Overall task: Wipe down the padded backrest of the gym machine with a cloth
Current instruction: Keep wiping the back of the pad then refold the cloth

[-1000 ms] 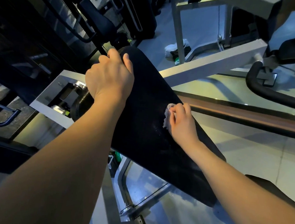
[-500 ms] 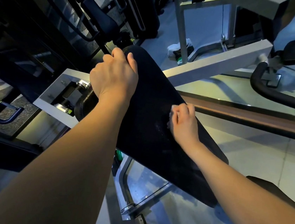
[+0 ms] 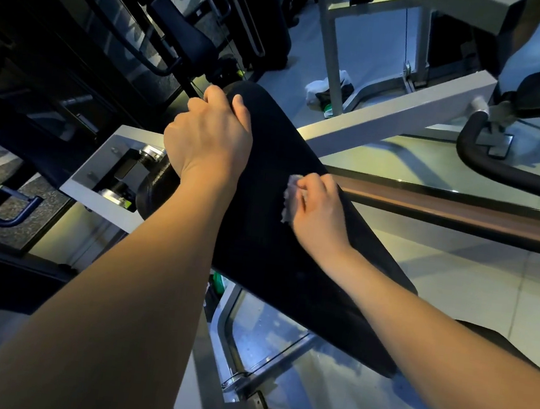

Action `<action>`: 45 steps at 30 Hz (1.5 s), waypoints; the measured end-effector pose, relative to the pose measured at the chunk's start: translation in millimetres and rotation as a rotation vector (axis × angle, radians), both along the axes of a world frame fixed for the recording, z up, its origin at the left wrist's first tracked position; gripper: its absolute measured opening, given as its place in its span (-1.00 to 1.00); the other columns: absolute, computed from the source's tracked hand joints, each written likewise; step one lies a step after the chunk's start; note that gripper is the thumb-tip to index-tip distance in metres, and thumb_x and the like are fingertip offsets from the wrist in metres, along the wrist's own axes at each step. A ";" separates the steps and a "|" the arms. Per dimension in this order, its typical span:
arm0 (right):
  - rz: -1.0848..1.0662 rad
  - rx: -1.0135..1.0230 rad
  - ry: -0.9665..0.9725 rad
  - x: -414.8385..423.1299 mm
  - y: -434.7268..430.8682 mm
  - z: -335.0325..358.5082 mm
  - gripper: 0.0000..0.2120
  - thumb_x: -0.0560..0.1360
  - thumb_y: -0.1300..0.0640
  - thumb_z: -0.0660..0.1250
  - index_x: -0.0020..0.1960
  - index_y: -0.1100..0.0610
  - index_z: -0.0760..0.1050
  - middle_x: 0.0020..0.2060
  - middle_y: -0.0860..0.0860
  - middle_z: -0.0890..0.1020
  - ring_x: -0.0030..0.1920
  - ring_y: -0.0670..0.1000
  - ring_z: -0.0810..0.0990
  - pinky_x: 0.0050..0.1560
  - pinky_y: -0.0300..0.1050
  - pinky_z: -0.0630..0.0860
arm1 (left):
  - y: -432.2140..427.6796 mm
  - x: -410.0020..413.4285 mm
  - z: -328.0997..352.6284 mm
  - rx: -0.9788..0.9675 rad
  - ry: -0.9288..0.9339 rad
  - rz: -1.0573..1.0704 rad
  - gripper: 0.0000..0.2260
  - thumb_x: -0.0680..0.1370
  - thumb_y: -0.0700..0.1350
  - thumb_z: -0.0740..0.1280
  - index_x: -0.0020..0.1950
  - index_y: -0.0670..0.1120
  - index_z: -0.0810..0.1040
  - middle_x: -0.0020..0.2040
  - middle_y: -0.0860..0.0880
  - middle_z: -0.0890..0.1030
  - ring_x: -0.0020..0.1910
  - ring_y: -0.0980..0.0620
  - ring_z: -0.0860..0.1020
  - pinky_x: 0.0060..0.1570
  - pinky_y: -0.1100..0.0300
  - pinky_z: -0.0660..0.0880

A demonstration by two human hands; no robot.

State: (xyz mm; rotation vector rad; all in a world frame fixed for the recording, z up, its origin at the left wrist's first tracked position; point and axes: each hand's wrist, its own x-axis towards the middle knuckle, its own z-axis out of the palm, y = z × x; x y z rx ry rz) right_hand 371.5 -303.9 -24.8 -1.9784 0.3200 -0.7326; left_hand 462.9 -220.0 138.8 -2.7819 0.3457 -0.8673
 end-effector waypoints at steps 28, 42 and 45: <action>0.021 0.228 0.395 -41.5 -31.3 -52.0 -0.87 0.60 0.26 0.19 0.01 0.18 0.52 -0.04 0.01 0.52 0.09 0.09 0.47 -0.02 -0.19 0.29 | -1.0 -9.2 10.7 -0.024 0.078 0.033 -0.54 0.68 0.18 -0.09 0.20 -0.10 0.45 0.07 -0.17 0.59 -0.04 -0.27 0.58 -0.20 -0.03 0.25; 0.237 0.353 0.030 -12.1 -10.1 72.3 -0.84 0.58 0.20 0.32 0.11 0.00 0.55 0.00 -0.13 0.57 0.00 -0.25 0.58 0.04 -0.38 0.49 | 60.6 -59.6 46.8 -0.310 0.341 -0.034 -0.58 0.66 0.07 0.04 0.39 -0.10 0.42 0.36 -0.15 0.44 0.34 -0.20 0.33 0.18 -0.05 0.32; 0.074 0.270 0.065 2.2 -7.5 66.6 -0.81 0.61 0.21 0.27 0.16 0.05 0.60 0.14 -0.02 0.36 0.24 0.09 0.46 0.36 -0.17 0.35 | 76.8 -68.6 34.1 -0.407 0.329 -0.040 -0.60 0.67 0.04 0.03 0.41 -0.08 0.44 0.35 -0.16 0.48 0.33 -0.22 0.36 0.22 -0.06 0.32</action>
